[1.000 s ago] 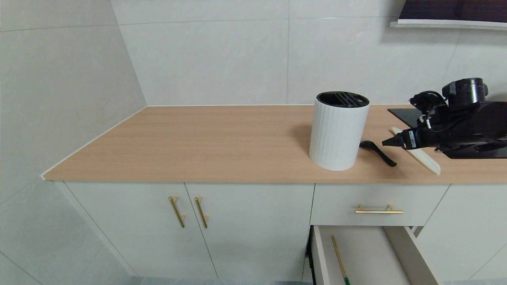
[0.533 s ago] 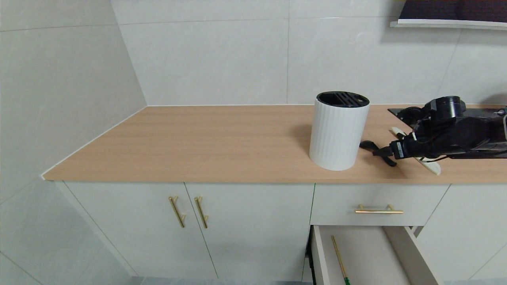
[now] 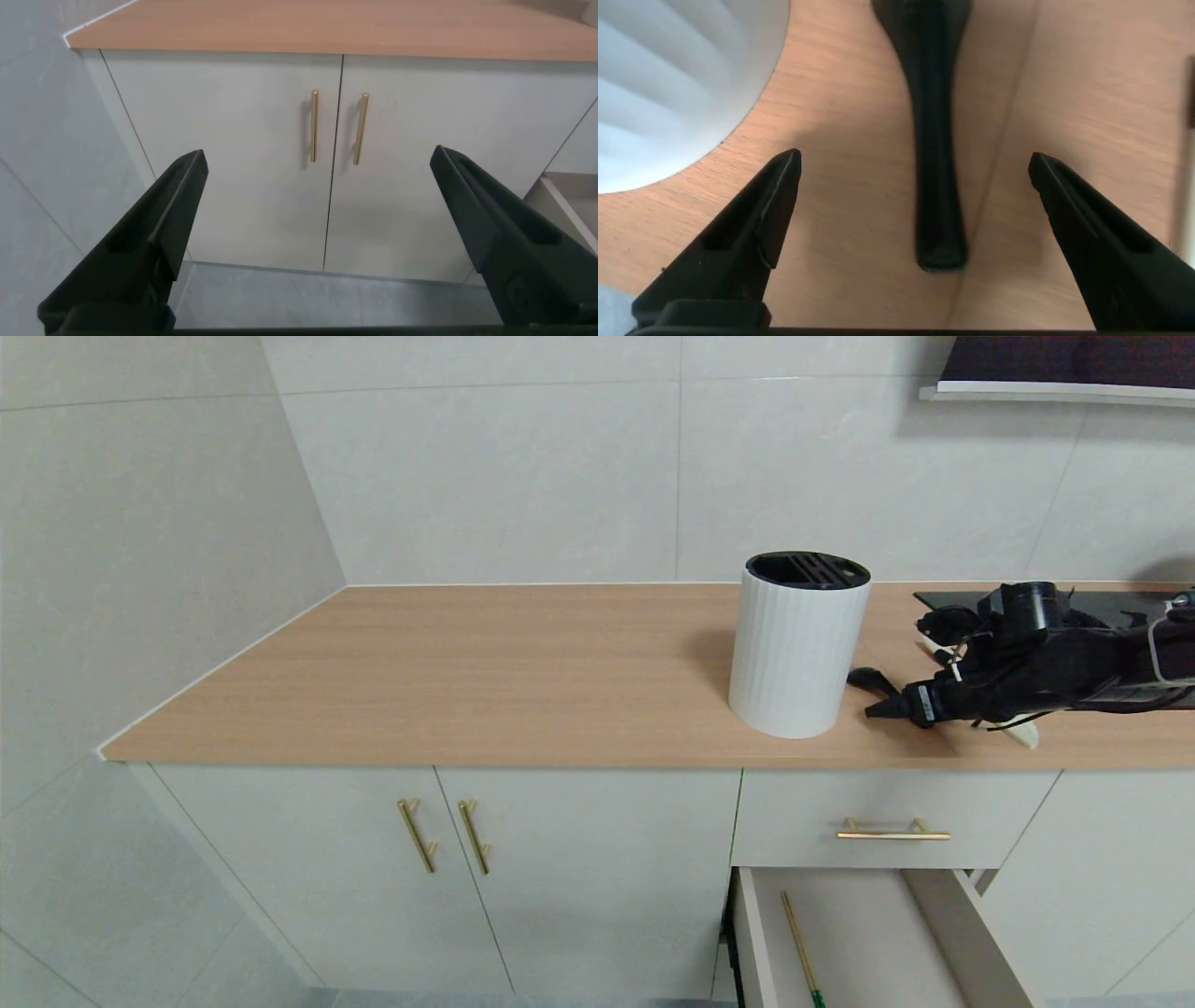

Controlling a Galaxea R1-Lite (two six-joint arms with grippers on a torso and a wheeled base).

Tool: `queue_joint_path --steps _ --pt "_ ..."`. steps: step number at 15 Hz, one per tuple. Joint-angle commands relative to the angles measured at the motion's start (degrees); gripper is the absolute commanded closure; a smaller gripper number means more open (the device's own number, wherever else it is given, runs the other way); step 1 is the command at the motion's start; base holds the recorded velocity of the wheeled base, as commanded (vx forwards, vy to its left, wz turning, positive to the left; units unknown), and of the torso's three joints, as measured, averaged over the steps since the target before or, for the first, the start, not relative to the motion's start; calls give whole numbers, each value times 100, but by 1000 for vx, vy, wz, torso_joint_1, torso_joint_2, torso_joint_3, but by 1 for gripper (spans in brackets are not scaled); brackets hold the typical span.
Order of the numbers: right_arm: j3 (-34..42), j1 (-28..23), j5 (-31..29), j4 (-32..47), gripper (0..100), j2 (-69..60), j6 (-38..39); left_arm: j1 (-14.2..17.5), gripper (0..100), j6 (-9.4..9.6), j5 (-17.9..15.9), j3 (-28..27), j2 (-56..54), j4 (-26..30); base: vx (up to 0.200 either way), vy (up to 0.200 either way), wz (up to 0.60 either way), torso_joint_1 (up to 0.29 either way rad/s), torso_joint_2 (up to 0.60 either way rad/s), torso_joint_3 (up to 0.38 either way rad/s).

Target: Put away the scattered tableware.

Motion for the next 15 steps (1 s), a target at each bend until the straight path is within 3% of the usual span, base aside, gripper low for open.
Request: queue_joint_path --steps 1,2,11,15 --pt "-2 28 -10 1 0 55 -4 -1 0 -1 3 2 0 -2 0 0 0 0 0 0" --pt "-2 28 -10 1 100 99 -4 -1 0 -1 3 2 0 -2 0 0 0 0 0 0" --pt "-45 107 -63 10 100 99 5 -1 0 -1 3 2 0 -2 0 0 0 0 0 0" --pt "570 98 -458 590 100 -1448 1147 -1 0 -1 3 2 0 -2 0 0 0 0 0 0"
